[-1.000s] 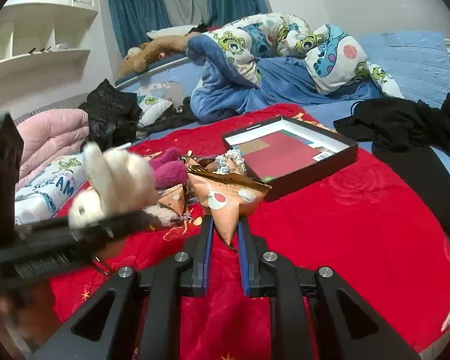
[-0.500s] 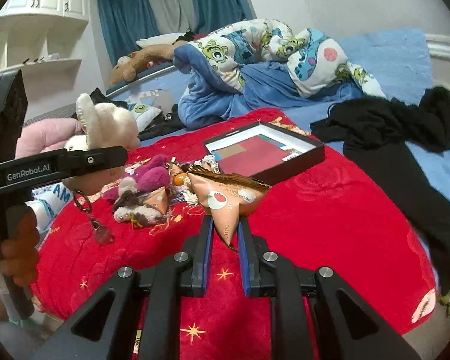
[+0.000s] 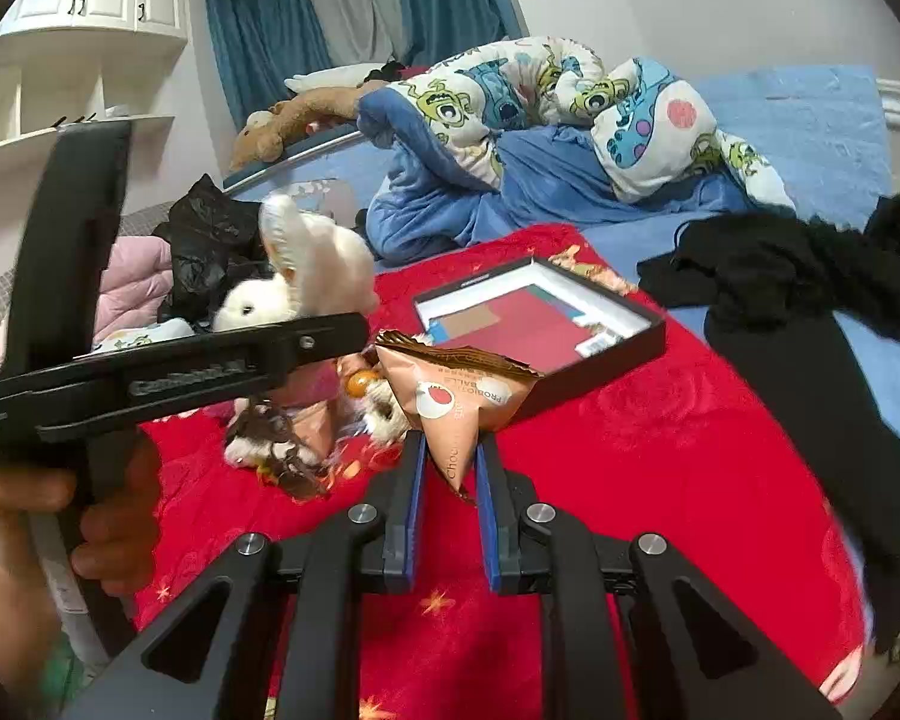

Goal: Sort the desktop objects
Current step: 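Carry the white bunny with the left tool while the right tool carries the snack packet toward the black box, then release the bunny into the box with the left tool while the right tool releases the packet, then move both tools back to the pile of toys, then grasp the brown fuzzy hair clip with the left tool while the right tool grasps the cream rope ring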

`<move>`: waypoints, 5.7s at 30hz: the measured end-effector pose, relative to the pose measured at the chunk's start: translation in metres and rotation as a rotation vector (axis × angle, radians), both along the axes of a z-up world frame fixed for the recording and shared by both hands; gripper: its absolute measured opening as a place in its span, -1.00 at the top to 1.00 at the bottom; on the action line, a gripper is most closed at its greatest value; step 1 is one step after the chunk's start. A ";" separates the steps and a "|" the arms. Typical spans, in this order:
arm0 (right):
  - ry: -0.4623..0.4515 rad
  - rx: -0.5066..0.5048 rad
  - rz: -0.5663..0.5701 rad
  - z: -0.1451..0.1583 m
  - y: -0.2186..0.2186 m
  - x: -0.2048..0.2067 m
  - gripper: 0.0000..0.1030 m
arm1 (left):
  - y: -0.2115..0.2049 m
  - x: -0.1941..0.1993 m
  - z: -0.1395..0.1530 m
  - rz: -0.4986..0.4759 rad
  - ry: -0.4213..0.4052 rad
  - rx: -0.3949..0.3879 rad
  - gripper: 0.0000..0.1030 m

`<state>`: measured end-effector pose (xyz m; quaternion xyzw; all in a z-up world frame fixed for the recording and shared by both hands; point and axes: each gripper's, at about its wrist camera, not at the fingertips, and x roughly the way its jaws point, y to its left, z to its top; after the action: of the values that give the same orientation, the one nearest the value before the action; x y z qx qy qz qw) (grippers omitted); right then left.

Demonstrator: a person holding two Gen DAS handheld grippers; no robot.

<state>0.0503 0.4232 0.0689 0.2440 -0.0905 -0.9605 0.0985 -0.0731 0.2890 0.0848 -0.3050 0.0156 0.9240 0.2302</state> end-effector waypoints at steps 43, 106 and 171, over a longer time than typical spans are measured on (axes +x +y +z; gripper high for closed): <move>-0.134 0.097 -0.134 -0.077 0.057 -0.237 0.68 | 0.073 -0.199 -0.140 0.003 -0.032 -0.151 0.12; 0.085 0.068 -0.189 -0.037 0.040 -0.161 -1.00 | 0.032 -0.102 -0.091 -0.035 0.118 -0.059 -1.00; -0.061 0.037 0.124 -0.046 -0.093 -0.152 -0.37 | -0.216 -0.057 -0.116 0.320 -0.079 0.005 -1.00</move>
<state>-0.1022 0.3299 0.0229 0.2803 -0.0605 -0.9462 0.1503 -0.1304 0.0733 -0.0310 -0.3390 -0.0448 0.9362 0.0813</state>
